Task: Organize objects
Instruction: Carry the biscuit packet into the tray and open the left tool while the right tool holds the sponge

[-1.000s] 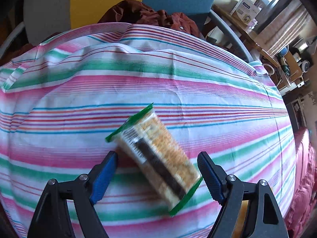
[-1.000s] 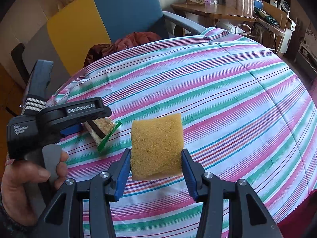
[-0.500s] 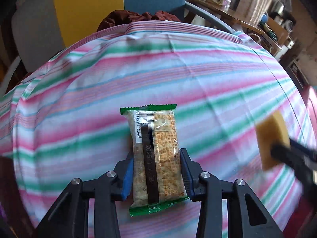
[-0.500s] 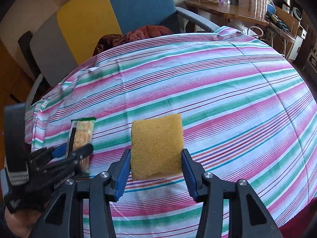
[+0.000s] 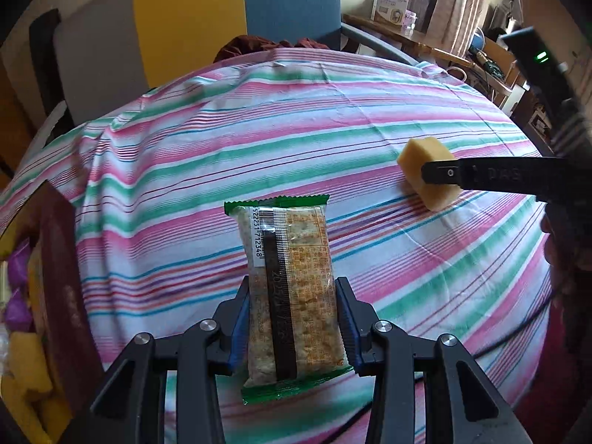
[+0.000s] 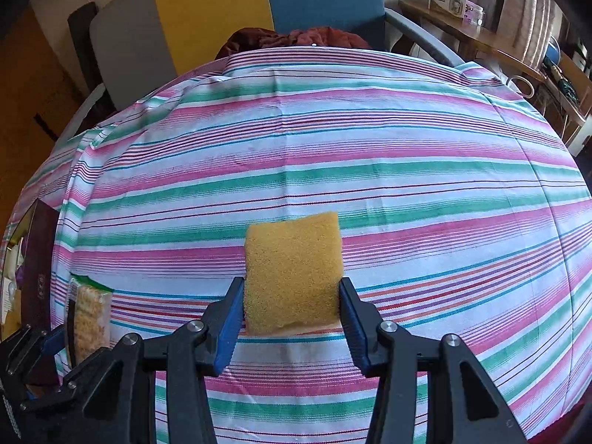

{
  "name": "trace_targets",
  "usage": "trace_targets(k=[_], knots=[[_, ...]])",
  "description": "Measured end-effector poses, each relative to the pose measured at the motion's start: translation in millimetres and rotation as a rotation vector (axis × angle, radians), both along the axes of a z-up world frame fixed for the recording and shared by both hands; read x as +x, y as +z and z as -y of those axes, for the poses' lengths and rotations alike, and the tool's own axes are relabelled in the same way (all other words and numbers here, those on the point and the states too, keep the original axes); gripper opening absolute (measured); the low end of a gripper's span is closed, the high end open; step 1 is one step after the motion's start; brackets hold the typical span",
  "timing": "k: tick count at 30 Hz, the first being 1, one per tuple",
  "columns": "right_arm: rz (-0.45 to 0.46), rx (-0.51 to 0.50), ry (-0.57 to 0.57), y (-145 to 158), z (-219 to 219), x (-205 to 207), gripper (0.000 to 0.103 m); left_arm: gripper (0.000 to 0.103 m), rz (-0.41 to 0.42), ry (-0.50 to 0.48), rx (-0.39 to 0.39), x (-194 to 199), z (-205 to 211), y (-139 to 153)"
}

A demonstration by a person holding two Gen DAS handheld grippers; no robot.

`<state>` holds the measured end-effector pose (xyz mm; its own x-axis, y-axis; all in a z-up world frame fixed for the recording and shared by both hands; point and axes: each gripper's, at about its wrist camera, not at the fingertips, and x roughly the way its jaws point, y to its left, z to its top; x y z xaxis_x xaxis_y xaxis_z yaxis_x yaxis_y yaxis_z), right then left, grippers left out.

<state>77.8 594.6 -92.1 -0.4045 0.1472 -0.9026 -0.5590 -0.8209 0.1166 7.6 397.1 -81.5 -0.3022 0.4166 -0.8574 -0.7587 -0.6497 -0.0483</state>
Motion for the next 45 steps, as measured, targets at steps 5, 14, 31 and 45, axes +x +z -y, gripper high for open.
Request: trace_targets(k=[5, 14, 31, 45], knots=[[0.016, 0.012, -0.005, -4.9, -1.7, -1.7, 0.049, 0.042, -0.049, 0.008, 0.042, 7.6, 21.4, 21.3], [0.012, 0.026, 0.0, -6.2, -0.6, -1.2, 0.049, 0.042, -0.124, 0.039, 0.11, 14.4, 65.9, 54.9], [0.032, 0.079, 0.015, -8.9, 8.1, -4.6, 0.049, 0.042, -0.059, 0.225, 0.222, -20.4, 186.8, 77.1], [0.049, 0.107, 0.027, -9.4, 10.6, -7.5, 0.049, 0.042, 0.073, 0.527, 0.282, -82.4, 306.7, 59.9]])
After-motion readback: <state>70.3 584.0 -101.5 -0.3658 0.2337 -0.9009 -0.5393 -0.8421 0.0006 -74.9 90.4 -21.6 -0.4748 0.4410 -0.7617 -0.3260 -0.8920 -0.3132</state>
